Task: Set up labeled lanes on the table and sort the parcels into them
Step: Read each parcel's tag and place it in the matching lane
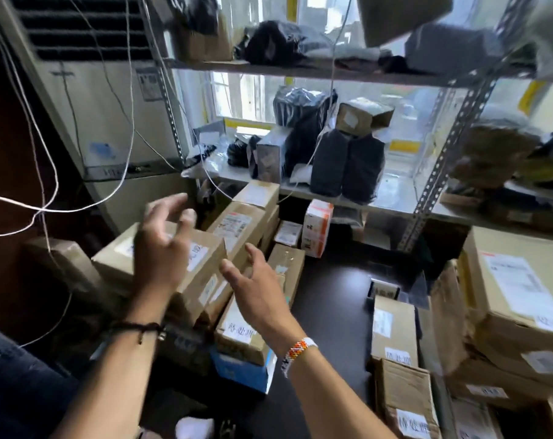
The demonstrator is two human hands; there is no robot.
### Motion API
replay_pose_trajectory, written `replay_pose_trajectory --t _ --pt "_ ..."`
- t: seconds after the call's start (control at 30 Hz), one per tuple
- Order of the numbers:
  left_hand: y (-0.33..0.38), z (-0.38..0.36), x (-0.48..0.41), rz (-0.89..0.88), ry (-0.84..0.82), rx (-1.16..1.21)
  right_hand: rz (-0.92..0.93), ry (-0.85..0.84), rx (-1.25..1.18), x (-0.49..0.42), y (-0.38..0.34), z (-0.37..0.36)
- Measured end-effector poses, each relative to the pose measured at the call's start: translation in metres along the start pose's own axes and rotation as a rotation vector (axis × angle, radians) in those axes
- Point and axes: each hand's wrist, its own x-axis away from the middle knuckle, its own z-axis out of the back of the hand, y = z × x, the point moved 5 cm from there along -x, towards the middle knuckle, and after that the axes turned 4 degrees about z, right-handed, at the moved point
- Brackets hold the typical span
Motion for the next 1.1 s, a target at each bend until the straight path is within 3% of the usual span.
replay_pose_trajectory --t 0.1,0.27,0.43,0.6,0.7,0.93,1.1 --pt "-0.044 0.028 -0.054 0.151 0.019 -0.340 -0.085 -0.059 -0.070 -0.016 -0.001 -0.024" --pt "-0.104 0.035 -0.080 0.525 -0.257 -0.654 -0.133 -0.124 -0.118 -0.027 0.012 -0.062" --pt "-0.107 0.032 -0.088 0.509 -0.294 -0.674 -0.124 -0.117 -0.096 -0.034 0.023 -0.074" --pt "-0.082 0.023 -0.095 0.401 -0.249 -0.723 -0.109 -0.091 -0.229 -0.040 0.029 -0.065" --pt "-0.059 0.019 -0.097 0.342 -0.216 -0.636 -0.019 -0.017 -0.358 -0.040 0.022 -0.046" --pt "0.008 -0.003 -0.091 0.117 -0.239 -0.151 0.127 0.182 -0.639 -0.040 -0.007 0.049" --pt "0.055 -0.038 -0.069 0.075 -0.275 0.347 0.178 0.323 -0.773 -0.019 -0.007 0.119"
